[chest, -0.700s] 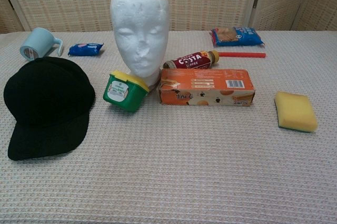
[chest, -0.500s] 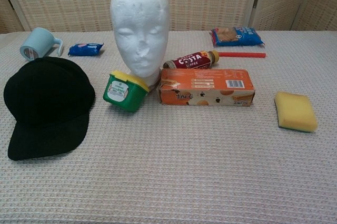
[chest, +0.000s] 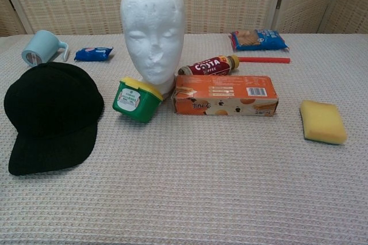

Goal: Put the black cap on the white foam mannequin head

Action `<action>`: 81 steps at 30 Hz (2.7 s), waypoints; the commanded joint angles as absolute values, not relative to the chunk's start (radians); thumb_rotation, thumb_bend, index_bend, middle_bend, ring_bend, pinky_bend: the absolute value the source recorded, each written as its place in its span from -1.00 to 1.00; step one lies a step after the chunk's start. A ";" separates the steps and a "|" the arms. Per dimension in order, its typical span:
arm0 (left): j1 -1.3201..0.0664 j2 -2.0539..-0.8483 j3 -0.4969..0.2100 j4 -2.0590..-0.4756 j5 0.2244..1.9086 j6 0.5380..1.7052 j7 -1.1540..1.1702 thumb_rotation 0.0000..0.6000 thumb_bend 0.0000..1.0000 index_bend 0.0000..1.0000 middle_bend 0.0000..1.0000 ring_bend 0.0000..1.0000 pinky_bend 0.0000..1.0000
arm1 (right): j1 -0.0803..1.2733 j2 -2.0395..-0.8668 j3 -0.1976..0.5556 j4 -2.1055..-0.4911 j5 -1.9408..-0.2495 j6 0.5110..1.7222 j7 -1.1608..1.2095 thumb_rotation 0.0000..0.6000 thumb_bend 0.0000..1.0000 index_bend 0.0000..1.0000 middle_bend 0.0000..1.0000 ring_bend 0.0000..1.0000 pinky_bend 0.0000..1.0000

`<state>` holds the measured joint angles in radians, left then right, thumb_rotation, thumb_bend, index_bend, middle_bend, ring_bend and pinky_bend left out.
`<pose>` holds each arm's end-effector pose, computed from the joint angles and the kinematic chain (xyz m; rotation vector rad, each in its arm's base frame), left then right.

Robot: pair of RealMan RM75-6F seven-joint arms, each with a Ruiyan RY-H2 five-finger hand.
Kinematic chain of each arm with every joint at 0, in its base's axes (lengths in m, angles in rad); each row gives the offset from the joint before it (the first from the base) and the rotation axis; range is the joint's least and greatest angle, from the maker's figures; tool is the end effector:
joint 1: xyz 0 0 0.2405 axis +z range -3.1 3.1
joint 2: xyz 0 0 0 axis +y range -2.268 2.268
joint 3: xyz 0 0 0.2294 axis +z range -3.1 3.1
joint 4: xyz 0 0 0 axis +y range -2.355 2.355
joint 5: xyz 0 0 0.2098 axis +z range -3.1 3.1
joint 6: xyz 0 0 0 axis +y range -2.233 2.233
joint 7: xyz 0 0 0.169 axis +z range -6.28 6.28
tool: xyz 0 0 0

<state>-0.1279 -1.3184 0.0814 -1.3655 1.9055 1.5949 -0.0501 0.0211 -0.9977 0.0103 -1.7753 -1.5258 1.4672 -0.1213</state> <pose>-0.2461 0.1746 0.0768 -1.7807 -0.7389 -1.1509 -0.2771 -0.1761 0.1571 1.4358 -0.9135 0.7788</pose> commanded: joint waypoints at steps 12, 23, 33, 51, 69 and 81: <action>-0.205 -1.665 0.119 -0.970 1.978 1.638 -0.193 1.00 -0.55 0.26 1.00 1.00 1.00 | 0.028 -1.000 0.018 -1.767 -1.506 1.458 -0.122 1.00 -0.86 -1.00 -1.00 -1.00 -1.00; -0.252 -1.825 0.095 -0.748 1.942 1.633 -0.170 1.00 -0.48 0.12 1.00 1.00 1.00 | 0.030 -0.995 0.028 -1.764 -1.475 1.453 -0.126 1.00 -0.87 -1.00 -1.00 -1.00 -1.00; -0.274 -1.920 0.083 -0.565 1.888 1.639 -0.167 1.00 -0.48 0.06 1.00 1.00 1.00 | 0.039 -1.004 0.036 -1.761 -1.446 1.435 -0.148 1.00 -0.87 -1.00 -1.00 -1.00 -1.00; -0.275 -2.024 0.080 -0.353 1.818 1.702 -0.110 1.00 -0.41 0.02 1.00 1.00 1.00 | 0.040 -0.981 0.033 -1.774 -1.443 1.427 -0.122 1.00 -0.87 -1.00 -1.00 -1.00 -1.00; -0.276 -2.038 0.103 -0.273 1.774 1.657 -0.089 1.00 -0.39 -0.03 1.00 1.00 1.00 | 0.045 -0.974 0.025 -1.781 -1.448 1.412 -0.120 1.00 -0.86 -1.00 -1.00 -1.00 -1.00; -0.285 -2.055 0.080 -0.225 1.726 1.681 -0.103 1.00 -0.31 -0.08 1.00 1.00 1.00 | 0.049 -0.968 0.019 -1.788 -1.445 1.400 -0.125 1.00 -0.87 -1.00 -1.00 -1.00 -1.00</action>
<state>-0.2821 -2.0531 0.0834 -0.2280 1.7306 1.6776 -0.1005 0.0484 -0.9677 0.0194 -1.7876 -1.4446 1.3996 -0.1250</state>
